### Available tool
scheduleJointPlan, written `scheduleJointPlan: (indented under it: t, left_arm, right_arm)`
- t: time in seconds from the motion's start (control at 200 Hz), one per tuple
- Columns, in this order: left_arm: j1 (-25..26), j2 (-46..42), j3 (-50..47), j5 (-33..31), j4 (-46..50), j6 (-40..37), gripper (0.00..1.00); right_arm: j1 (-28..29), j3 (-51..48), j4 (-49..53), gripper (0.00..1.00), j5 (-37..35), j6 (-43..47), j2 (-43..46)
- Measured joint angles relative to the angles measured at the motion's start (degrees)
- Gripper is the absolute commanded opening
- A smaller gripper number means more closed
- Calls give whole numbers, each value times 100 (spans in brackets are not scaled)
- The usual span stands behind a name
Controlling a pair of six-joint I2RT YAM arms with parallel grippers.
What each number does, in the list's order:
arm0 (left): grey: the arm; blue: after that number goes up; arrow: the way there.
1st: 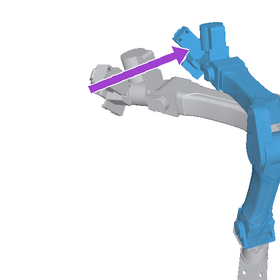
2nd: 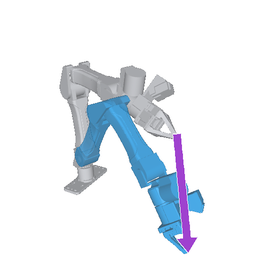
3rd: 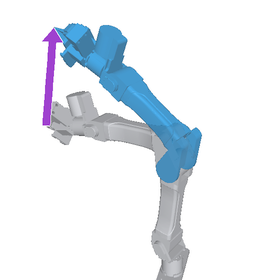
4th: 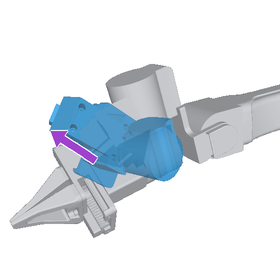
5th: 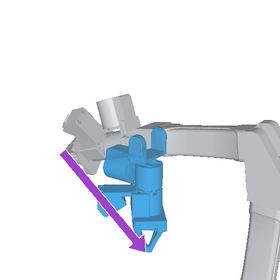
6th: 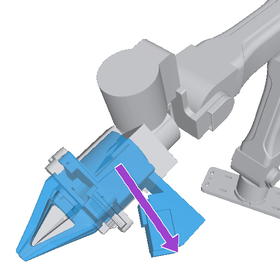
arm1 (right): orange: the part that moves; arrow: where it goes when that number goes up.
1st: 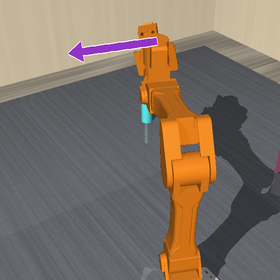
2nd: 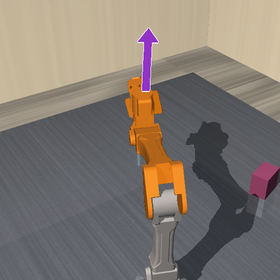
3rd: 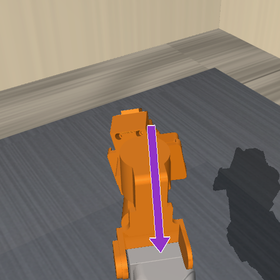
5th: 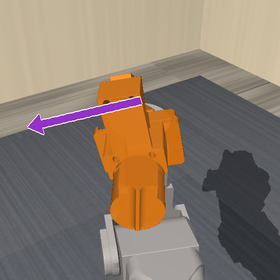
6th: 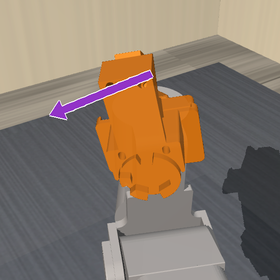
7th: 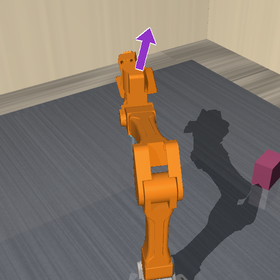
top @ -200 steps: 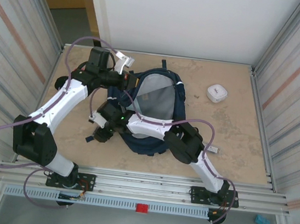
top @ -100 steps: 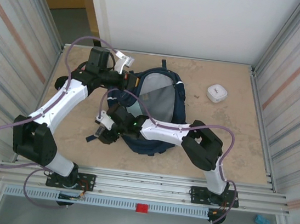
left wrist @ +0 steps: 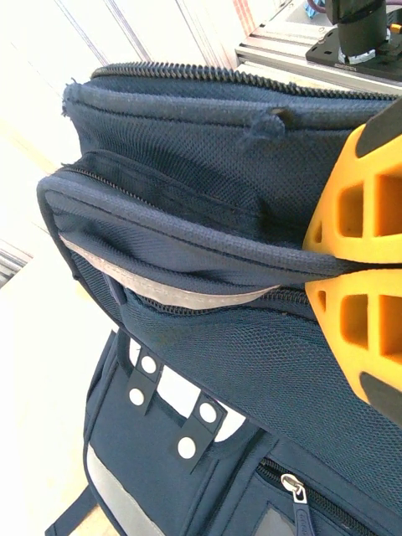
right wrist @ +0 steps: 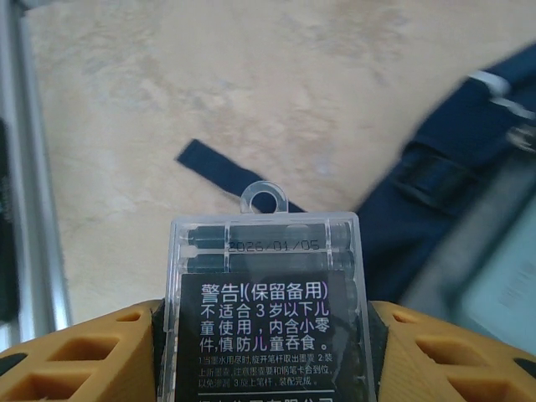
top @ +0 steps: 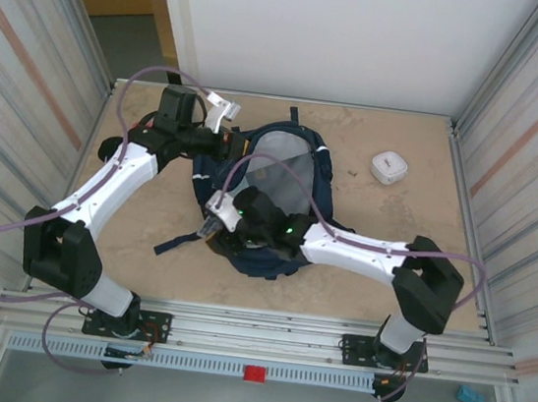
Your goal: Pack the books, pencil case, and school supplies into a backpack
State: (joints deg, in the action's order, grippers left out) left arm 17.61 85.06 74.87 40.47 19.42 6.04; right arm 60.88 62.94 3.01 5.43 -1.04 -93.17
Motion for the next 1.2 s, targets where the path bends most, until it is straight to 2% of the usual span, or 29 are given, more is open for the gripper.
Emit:
scheduleJointPlan:
  t: [0.135, 0.301, 0.476, 0.757, 1.042, 1.198]
  left_arm:
    - [0, -20, -4, -4, 0, 22, 0]
    - [0, -48, -33, -2, -22, 70, 0]
    - [0, -96, -55, 2, -101, 190, 0]
    - [-4, -109, -55, 13, -131, 247, 0]
    - [-4, -149, -55, -9, -125, 273, 0]
    - [-4, -173, -55, -26, -122, 282, 0]
  right_arm:
    - [-479, -389, 24, 26, -321, -313, 310]
    - [-960, -420, 103, 27, -938, -815, 258]
    - [-1174, 70, 129, 28, -1556, -1311, -422]
    - [-1436, 739, 98, 33, -2039, -2006, -1287]
    - [-1528, 800, 70, 63, -2063, -2212, -1353]
    - [-1547, 516, -101, 71, -1904, -2332, -1010]
